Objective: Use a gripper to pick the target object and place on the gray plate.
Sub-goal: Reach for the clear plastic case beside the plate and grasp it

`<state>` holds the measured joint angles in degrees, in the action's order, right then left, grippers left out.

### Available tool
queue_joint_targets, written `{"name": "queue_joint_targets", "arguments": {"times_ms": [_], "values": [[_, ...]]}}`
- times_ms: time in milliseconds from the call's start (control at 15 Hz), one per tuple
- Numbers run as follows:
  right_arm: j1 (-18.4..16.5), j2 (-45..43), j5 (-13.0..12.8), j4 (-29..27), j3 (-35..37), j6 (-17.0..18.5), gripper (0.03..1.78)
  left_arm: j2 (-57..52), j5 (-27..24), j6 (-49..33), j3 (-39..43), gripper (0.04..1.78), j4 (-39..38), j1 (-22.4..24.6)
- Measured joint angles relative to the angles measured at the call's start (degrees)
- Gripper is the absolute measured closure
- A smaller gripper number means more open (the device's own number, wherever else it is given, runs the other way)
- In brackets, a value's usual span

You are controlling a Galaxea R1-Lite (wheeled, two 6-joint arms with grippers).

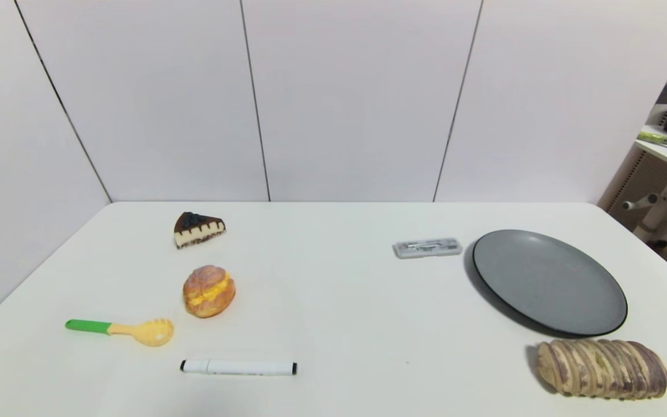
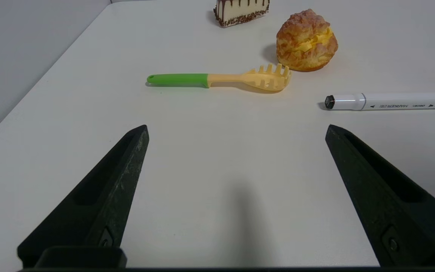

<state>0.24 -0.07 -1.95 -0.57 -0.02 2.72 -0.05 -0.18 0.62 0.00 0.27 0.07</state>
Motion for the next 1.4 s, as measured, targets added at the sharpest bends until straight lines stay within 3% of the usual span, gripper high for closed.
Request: {"name": "queue_joint_targets", "arguments": {"times_ms": [200, 400, 867, 1000, 1200, 1400], "values": [[0.0, 0.73, 0.27, -0.41, -0.33, -0.71, 0.1, 0.0, 0.0, -0.02, 0.0, 0.13, -0.02, 0.0], [0.52, 7.4, 0.88, -0.8, -6.21, 0.06, 0.1, 0.0, 0.0, -0.02, 0.0, 0.13, 0.0, 0.0], [4.57, 42.87, 1.74, -8.13, -38.86, 0.2, 0.1, 0.0, 0.0, -0.05, 0.0, 0.13, 0.0, 0.0], [5.23, 53.16, 4.34, -8.9, -44.98, -1.88, 0.1, 0.0, 0.0, -0.05, 0.0, 0.13, -0.02, 0.0], [5.77, 68.21, 11.04, -9.35, -53.33, -7.29, 0.1, 0.0, 0.02, -0.05, 0.0, 0.13, 0.0, 0.0], [6.47, 81.96, 19.86, -9.51, -61.36, -16.88, 0.1, 0.0, 0.0, -0.05, 0.0, 0.13, 0.0, 0.0]]}}
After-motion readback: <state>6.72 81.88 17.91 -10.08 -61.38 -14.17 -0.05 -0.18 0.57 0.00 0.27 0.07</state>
